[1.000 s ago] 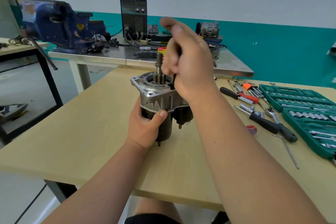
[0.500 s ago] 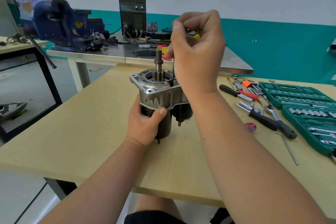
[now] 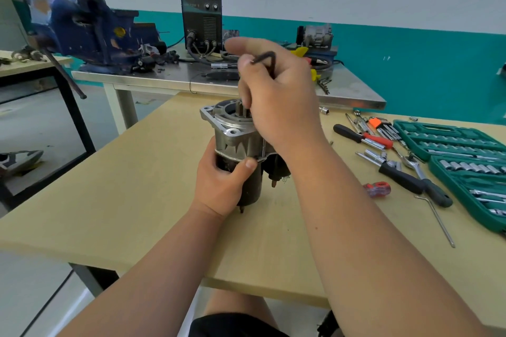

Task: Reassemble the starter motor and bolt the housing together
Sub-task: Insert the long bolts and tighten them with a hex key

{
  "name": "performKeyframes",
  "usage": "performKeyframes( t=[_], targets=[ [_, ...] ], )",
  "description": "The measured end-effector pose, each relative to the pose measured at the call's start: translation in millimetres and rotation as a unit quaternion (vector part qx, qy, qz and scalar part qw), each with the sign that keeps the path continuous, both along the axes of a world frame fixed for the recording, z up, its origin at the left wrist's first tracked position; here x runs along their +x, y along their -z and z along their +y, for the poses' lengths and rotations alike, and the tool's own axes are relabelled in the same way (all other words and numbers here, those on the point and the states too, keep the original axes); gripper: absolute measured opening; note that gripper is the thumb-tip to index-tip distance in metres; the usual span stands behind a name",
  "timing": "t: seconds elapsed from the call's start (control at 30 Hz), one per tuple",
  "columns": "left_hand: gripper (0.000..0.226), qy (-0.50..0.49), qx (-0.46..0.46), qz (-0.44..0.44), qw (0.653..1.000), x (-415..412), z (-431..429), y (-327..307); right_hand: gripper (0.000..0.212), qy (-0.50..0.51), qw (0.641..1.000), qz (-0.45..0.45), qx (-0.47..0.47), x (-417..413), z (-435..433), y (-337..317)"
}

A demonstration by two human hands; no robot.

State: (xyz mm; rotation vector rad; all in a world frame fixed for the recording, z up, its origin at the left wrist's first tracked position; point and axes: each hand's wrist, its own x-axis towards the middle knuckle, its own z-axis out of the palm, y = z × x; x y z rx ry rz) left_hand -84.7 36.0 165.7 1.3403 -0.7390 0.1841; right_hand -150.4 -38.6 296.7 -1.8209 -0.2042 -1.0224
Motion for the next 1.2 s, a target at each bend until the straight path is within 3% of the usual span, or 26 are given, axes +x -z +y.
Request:
performKeyframes(
  t=[0.1,0.2,0.27,0.33,0.43,0.63,0.83,1.0,1.2],
  targets=[
    [0.042,-0.003,-0.004,-0.001,1.0,0,1,1,0.025,-0.076,0.994,0.069,0.044,1,-1,-9],
    [0.042,-0.005,-0.003,-0.005,1.0,1,3,1,0.031,-0.237,0.952,0.128,0.146,-2,-11,-18],
    [0.041,-0.003,0.002,-0.01,1.0,0,3,0,0.032,-0.189,0.966,0.134,0.113,-5,-17,-16],
    [0.043,0.002,0.005,-0.012,1.0,-1,2,-1,0.034,-0.045,0.985,0.165,-0.026,-9,-22,-18],
    [0.048,0.007,0.002,-0.011,1.0,-1,2,-1,0.03,0.032,0.962,0.215,-0.167,-19,-32,-27],
    [0.048,0.003,0.0,-0.01,1.0,1,3,0,0.018,-0.08,0.956,0.255,-0.121,-34,-41,-37],
    [0.046,0.003,0.003,-0.006,1.0,0,1,1,0.015,0.034,0.967,0.196,-0.16,-26,-33,-28],
    [0.046,0.001,0.009,-0.007,1.0,-1,1,0,0.026,0.131,0.974,0.118,-0.143,-20,-28,-12],
    [0.047,-0.008,0.01,-0.004,1.0,-1,3,-1,0.011,-0.025,0.981,0.176,-0.073,-24,-32,-16]
  ],
)
